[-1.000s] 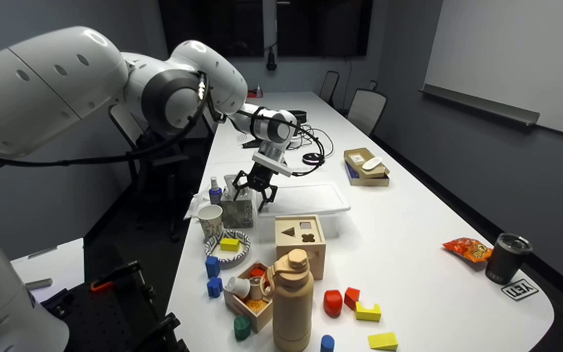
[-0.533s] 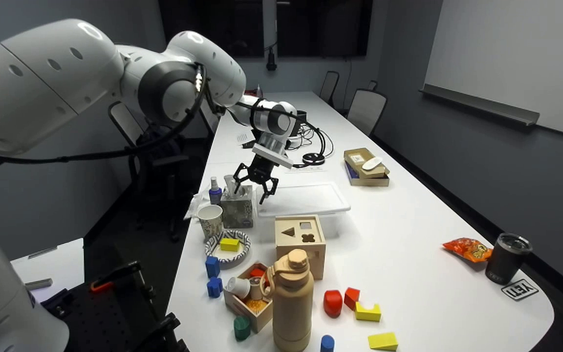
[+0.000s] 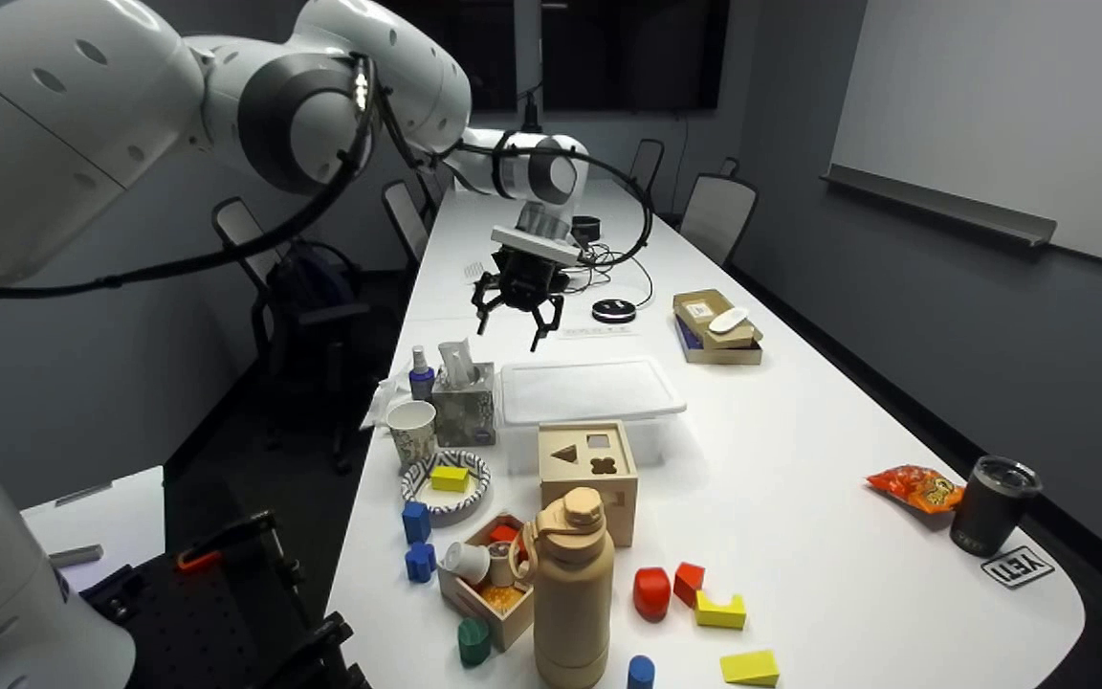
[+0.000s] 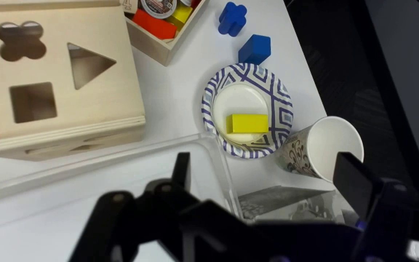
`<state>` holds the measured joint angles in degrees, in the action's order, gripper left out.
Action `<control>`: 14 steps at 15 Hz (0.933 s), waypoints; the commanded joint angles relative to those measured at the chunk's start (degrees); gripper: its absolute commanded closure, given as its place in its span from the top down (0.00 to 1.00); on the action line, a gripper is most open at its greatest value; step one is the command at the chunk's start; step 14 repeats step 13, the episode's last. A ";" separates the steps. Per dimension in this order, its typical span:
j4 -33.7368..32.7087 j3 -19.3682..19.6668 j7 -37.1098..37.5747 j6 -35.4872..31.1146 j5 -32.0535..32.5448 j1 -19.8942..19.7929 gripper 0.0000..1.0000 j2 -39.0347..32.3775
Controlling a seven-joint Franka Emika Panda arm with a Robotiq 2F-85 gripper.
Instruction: Close the lid on the clear container.
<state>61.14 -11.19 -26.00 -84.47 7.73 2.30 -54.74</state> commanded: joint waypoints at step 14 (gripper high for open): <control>2.77 4.97 13.47 -0.12 -2.21 1.16 1.00 12.26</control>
